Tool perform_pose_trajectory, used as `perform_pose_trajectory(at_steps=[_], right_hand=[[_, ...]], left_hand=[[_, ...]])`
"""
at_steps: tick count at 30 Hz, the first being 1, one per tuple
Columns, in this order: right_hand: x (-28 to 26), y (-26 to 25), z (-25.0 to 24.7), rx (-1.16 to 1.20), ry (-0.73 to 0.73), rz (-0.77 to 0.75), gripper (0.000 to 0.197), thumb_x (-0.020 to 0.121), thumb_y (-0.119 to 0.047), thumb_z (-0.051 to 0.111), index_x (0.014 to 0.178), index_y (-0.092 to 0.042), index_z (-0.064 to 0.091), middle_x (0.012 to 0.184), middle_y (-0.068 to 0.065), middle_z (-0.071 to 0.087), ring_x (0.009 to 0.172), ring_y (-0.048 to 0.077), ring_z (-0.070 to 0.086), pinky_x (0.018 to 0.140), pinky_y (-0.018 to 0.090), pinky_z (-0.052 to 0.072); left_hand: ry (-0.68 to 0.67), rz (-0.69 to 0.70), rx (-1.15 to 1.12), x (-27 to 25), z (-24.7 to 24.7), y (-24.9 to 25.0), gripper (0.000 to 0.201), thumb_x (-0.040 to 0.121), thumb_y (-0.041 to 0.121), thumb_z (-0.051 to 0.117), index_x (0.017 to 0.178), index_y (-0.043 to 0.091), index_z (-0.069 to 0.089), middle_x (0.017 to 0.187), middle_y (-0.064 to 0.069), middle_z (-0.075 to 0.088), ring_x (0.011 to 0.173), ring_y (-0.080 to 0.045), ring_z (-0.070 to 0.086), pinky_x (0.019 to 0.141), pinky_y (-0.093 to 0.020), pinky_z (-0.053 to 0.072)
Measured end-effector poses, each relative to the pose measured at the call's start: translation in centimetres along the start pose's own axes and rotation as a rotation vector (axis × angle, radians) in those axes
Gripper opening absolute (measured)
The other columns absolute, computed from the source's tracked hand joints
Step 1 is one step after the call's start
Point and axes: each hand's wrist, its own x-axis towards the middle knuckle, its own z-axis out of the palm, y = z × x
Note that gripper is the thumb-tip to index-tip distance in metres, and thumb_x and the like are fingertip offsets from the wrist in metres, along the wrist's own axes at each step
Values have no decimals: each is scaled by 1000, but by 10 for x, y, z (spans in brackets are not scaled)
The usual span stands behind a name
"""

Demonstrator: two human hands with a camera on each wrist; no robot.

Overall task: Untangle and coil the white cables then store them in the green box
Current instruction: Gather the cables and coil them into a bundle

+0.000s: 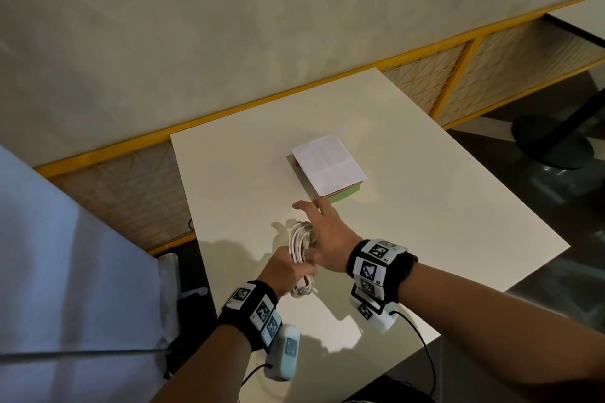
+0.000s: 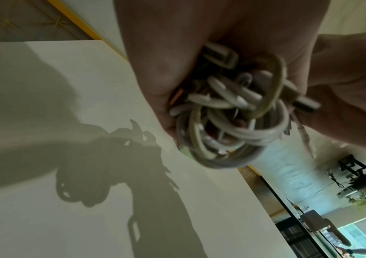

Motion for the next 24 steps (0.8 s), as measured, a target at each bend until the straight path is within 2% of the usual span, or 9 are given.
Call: perform_pose_trajectory(at_steps=[3,6,9,12,14,16,18,20,24], right_hand=[[7,3,-12,-55,-188,26,71,74,-6,62,137,-21,33,127,9,41,115,24,45,93,36,45],[13,12,-19,-157,-308,79,59,78,-22,62,132,-22,39,121,8,56,106,26,56,90,39,48],[15,18,-24,-184,-372,94,52,82,-34,63,128,-23,43,113,10,64,85,23,62,79,34,51],[17,20,-24,-105,-418,84,49,85,-31,62,128,-20,43,108,11,64,57,12,53,56,22,45],[18,24,-22,36,-402,112,49,85,-27,64,129,-19,43,105,11,64,59,18,55,55,26,48],[19,29,-19,178,-352,134,48,83,-25,66,126,-17,46,97,6,65,62,20,58,62,31,51],[18,33,-15,295,-282,145,44,84,-25,67,123,-16,49,86,-3,63,63,17,60,61,22,50],[15,38,-11,390,-199,166,42,85,-27,65,123,-19,49,89,-5,62,65,13,61,54,13,46],[11,46,-5,491,-82,219,49,85,-30,64,129,-22,44,101,-2,58,68,16,61,58,18,45]], left_hand=[[-66,-8,24,-1,4,-2,10,56,9,65,50,14,58,55,-6,55,58,-24,52,63,-40,42],[-110,-24,-38,-2,6,-2,12,59,7,71,71,6,70,72,-12,69,77,-34,67,79,-42,51],[-172,-26,-42,-6,5,1,4,82,2,67,79,4,68,70,-10,71,68,-26,67,68,-29,53],[-149,-28,-82,-7,4,-1,19,91,3,60,74,10,63,54,-5,64,53,-24,62,56,-28,50],[-95,-34,-145,-6,7,-1,18,92,2,59,76,10,61,48,-3,58,46,-21,60,51,-28,48],[-50,-37,-252,-6,9,2,14,94,3,57,81,8,60,48,-3,53,42,-20,57,45,-26,46],[-1,-49,-380,-5,10,4,13,96,7,56,84,8,60,48,-3,49,40,-21,55,42,-25,45],[38,-74,-476,-3,10,5,17,97,13,56,81,10,59,47,-2,46,38,-21,53,42,-25,44],[121,-126,-521,2,10,2,26,97,18,57,72,10,56,46,-2,44,34,-19,46,44,-25,44]])
